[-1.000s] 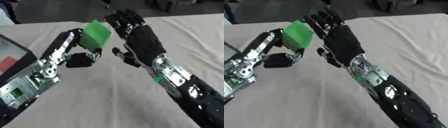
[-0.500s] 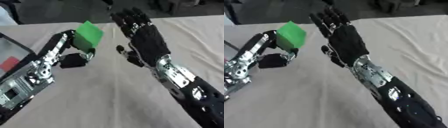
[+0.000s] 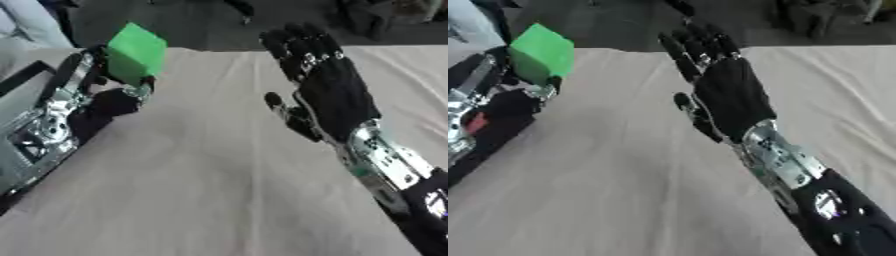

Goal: Pick up the objects with one hand, pass them to the other hand, and then place them into the box on the other side of the table.

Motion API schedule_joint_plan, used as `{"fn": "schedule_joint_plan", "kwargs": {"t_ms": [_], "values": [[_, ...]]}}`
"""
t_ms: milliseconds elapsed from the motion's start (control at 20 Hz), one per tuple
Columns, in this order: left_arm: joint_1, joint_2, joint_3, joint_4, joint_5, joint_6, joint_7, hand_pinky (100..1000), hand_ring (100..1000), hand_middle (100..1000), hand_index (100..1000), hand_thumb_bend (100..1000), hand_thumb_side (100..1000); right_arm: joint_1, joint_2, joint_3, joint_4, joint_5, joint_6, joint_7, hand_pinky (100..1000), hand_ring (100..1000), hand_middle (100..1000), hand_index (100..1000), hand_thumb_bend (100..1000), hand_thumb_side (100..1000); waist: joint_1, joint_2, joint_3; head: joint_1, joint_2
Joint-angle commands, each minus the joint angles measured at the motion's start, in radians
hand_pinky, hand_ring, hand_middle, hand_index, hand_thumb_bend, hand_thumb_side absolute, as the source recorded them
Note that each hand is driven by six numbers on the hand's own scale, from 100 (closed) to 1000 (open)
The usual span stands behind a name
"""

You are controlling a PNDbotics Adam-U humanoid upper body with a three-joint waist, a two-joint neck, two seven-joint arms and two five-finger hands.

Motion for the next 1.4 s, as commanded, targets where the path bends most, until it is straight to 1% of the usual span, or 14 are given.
{"fn": "schedule_joint_plan", "kwargs": {"t_ms": [50,150,250,450,650,900,1150,1350,1400], "values": [[0.008,0.058,0.056,0.012,0.023,0.04,0.089,815,705,478,378,100,292,-0.011,-0.024,-0.017,-0.019,-0.014,0.002,-0.011,904,875,836,951,433,100,-0.003,-0.021,0.002,0.029,-0.017],[0.022,0.064,0.075,0.041,0.033,0.035,0.111,815,706,479,380,100,292,-0.011,-0.026,-0.022,-0.021,-0.02,0.006,-0.015,903,875,836,947,415,100,-0.007,-0.021,0.002,0.041,-0.018],[0.035,0.071,0.09,0.069,0.038,0.031,0.126,815,708,480,384,100,290,-0.009,-0.03,-0.026,-0.021,-0.027,0.009,-0.017,901,873,836,945,376,100,-0.012,-0.02,0.002,0.05,-0.016],[0.054,0.078,0.113,0.124,0.036,0.025,0.147,815,709,480,388,100,288,-0.009,-0.034,-0.032,-0.024,-0.037,0.013,-0.022,898,869,832,940,333,100,-0.017,-0.02,0.001,0.054,-0.008],[0.065,0.08,0.135,0.186,0.018,0.02,0.162,815,710,481,394,100,285,-0.009,-0.037,-0.036,-0.028,-0.035,0.02,-0.029,899,874,837,941,336,100,-0.02,-0.019,0.0,0.06,-0.006],[0.076,0.075,0.154,0.264,0.0,0.031,0.165,816,712,483,407,100,279,-0.01,-0.037,-0.039,-0.03,-0.031,0.026,-0.033,899,874,837,939,337,100,-0.021,-0.019,0.0,0.061,-0.006],[0.085,0.077,0.164,0.301,-0.019,0.044,0.178,828,726,495,435,100,267,-0.008,-0.037,-0.04,-0.032,-0.029,0.026,-0.036,900,874,837,936,342,100,-0.022,-0.019,-0.001,0.065,-0.004],[0.1,0.079,0.178,0.329,-0.036,0.066,0.196,833,732,501,446,100,263,-0.008,-0.038,-0.042,-0.032,-0.028,0.027,-0.037,901,874,838,934,348,100,-0.021,-0.019,-0.001,0.072,-0.004],[0.103,0.078,0.182,0.337,-0.04,0.069,0.2,836,737,507,464,100,260,-0.008,-0.039,-0.042,-0.032,-0.028,0.027,-0.037,901,874,838,934,347,100,-0.021,-0.019,-0.001,0.072,-0.004]]}}
